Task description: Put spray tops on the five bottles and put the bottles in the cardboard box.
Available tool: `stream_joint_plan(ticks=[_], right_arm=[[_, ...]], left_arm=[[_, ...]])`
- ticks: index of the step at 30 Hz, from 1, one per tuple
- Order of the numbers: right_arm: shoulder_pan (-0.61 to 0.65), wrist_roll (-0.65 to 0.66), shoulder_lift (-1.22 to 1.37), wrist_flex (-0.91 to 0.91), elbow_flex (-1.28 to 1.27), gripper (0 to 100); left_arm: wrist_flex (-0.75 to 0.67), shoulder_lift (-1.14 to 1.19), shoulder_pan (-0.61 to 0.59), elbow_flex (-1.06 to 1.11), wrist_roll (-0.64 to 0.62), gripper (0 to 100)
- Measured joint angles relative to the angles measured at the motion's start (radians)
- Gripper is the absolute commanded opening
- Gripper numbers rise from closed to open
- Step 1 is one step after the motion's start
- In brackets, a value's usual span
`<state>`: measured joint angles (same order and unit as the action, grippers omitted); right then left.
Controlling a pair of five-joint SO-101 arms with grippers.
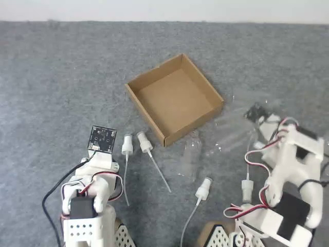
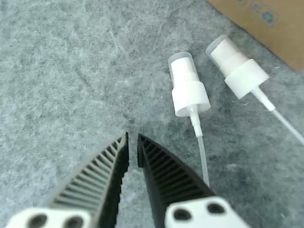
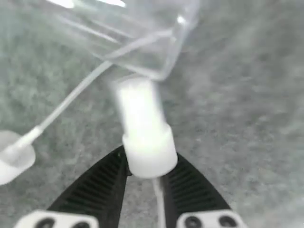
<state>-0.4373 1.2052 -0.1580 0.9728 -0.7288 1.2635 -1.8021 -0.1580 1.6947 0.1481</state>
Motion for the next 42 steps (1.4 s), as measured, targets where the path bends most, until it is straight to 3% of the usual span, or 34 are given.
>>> stream_joint_plan(ticks=[7, 13, 22, 26, 31, 39, 42], right_arm=[[0.138, -0.331, 0.0, 0.272, 0.315, 4.1], [0.33, -0.569, 0.0, 0.537, 0.572, 4.4], [0.707, -0.776, 0.002, 0.727, 0.787, 4.3], [0.786, -0.819, 0.002, 0.735, 0.822, 4.4], [0.76, -0.827, 0.002, 0.778, 0.835, 5.9], [0.413, -0.827, 0.002, 0.756, 0.628, 20.9], [0.331, -0.898, -0.015, 0.677, 0.496, 22.3]], left_arm=[[0.0, 0.0, 0.0, 0.0, 0.0, 3], [0.0, 0.0, 0.0, 0.0, 0.0, 3], [0.0, 0.0, 0.0, 0.0, 0.0, 3], [0.0, 0.0, 0.0, 0.0, 0.0, 3], [0.0, 0.0, 0.0, 0.0, 0.0, 3], [0.0, 0.0, 0.0, 0.0, 0.0, 3], [0.0, 0.0, -0.002, 0.0, 0.0, 3]])
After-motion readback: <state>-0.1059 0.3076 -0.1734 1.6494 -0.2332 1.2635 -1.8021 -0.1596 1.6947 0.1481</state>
